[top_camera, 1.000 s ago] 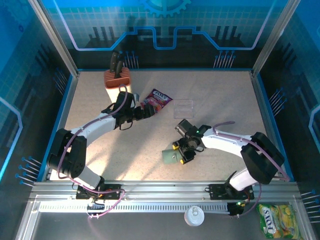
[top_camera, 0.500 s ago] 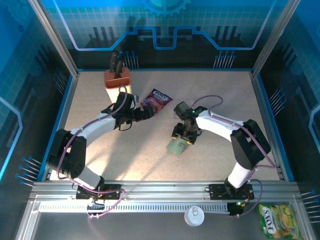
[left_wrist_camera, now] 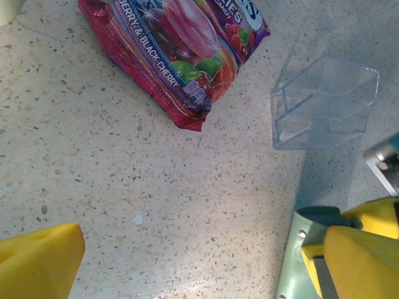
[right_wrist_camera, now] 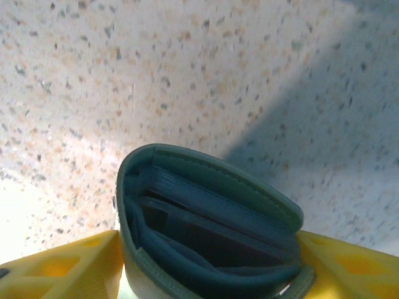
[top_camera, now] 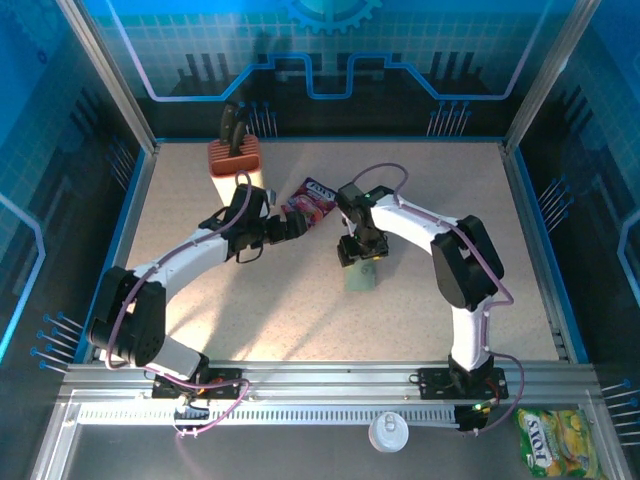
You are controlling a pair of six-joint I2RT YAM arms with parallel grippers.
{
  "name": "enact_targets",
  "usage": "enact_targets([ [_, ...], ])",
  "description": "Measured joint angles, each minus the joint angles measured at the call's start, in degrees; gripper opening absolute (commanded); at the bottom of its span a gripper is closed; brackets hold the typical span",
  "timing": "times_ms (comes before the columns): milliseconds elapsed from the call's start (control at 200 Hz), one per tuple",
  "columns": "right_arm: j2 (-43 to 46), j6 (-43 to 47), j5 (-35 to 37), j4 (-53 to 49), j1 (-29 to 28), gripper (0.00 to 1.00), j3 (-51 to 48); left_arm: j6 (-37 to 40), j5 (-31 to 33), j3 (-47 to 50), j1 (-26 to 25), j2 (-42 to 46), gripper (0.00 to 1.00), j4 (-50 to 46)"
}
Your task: Take the credit cards out of the card holder
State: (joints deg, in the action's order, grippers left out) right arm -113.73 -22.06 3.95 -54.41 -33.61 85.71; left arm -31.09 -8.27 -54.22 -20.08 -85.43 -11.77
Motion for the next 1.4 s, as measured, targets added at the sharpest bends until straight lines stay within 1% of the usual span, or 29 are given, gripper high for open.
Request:
enact_targets([
  [215, -3.23, 0.66, -0.22, 0.66, 0.31, 0.68, 2.8, -1.62, 0.94, 0.44, -2.08, 0.09, 0.99, 0.02],
  [435, -4.07, -1.51, -2.47, 3.06, 0.31, 0.68, 3.02, -3.34, 1.16, 1.18, -3.5, 0.09, 0.99, 0.04],
  [690, -4.02, -4.52, -3.23, 6.4, 0.31, 0.74, 0.52, -3.52, 1.18, 1.25, -3.82, 0.09, 0.99, 0.04],
  [901, -1.31, -6.29, -3.32, 7.48, 0.31, 0.77, -2.49, -3.65, 1.16, 1.25, -4.83, -0.35, 0.99, 0.07],
  [1251, 1.77, -7.98, -3.56, 7.74, 0.31, 0.74, -4.68, -5.01, 1.18, 1.25, -6.03, -1.86, 0.99, 0.09],
  [1401, 2.8, -8.7, -4.9, 8.55, 0.31, 0.77, -6.88, -5.03, 1.16, 1.25, -6.1, -1.86, 0.99, 0.09],
])
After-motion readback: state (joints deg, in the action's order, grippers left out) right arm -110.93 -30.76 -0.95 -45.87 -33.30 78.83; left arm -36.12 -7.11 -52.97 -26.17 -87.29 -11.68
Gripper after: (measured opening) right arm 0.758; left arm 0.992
